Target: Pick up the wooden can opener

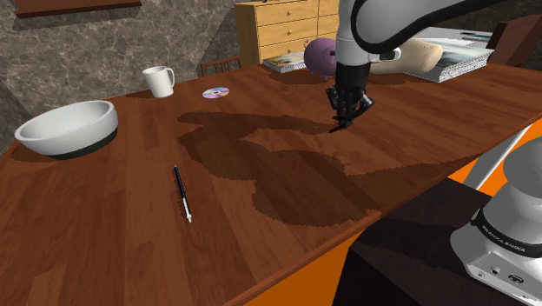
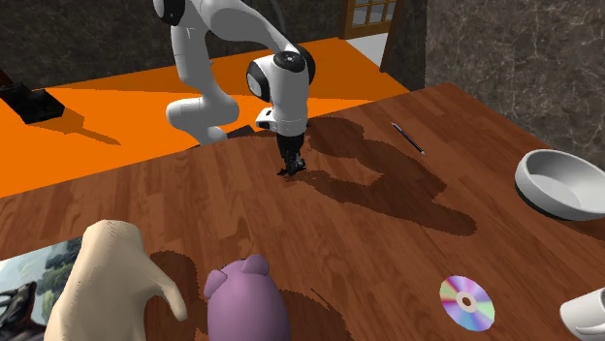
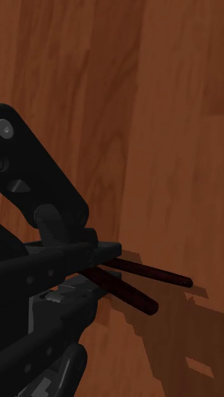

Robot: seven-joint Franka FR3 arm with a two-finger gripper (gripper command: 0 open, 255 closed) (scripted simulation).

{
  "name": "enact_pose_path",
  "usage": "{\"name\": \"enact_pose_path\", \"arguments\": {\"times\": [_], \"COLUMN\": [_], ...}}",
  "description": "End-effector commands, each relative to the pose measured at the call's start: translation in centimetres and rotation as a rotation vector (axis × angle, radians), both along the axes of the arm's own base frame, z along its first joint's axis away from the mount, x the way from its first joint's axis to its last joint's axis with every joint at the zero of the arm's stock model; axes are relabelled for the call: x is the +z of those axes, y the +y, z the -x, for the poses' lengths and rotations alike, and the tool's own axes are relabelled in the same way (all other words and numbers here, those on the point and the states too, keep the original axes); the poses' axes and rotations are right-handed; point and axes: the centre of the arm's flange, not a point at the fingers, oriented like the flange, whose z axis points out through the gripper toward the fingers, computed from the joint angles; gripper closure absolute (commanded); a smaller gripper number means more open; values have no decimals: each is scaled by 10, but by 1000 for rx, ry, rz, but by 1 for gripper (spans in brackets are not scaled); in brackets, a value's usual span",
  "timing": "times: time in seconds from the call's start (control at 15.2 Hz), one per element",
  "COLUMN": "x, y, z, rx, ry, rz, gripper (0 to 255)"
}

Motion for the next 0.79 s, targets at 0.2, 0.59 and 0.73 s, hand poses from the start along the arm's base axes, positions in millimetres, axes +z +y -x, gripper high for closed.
{"name": "enact_pose_path", "arguments": {"times": [0.2, 0.59, 0.73], "x": [21, 52, 63], "y": [0, 0, 0], "z": [0, 0, 0], "rx": [0, 0, 0], "ry": [1, 1, 1], "rz": [0, 0, 0], "gripper": [255, 255, 255]}}
